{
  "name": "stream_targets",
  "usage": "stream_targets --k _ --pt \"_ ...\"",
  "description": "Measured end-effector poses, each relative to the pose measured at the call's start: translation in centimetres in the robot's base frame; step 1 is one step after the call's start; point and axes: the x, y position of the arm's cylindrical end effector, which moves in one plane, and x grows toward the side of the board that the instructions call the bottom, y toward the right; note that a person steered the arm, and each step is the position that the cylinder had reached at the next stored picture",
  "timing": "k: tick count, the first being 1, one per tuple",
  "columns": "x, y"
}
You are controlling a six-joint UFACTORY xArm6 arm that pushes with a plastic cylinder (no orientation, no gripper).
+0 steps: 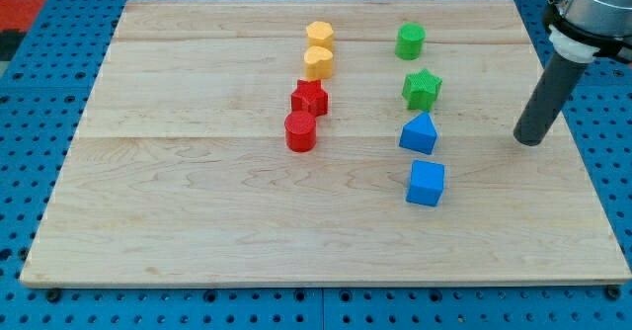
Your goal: Place the blue triangle diagonally bottom left to the green star
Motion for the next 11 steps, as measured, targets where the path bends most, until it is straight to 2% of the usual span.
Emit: stream_targets --k 1,3,4,8,9,11 --pt "0.9 -0.8" --pt "1.1 -9.8" --pt "1.1 -11.3" --pt "1.3 -11.6" --pt "-0.1 -11.0" --pt "-3.8 -21.7"
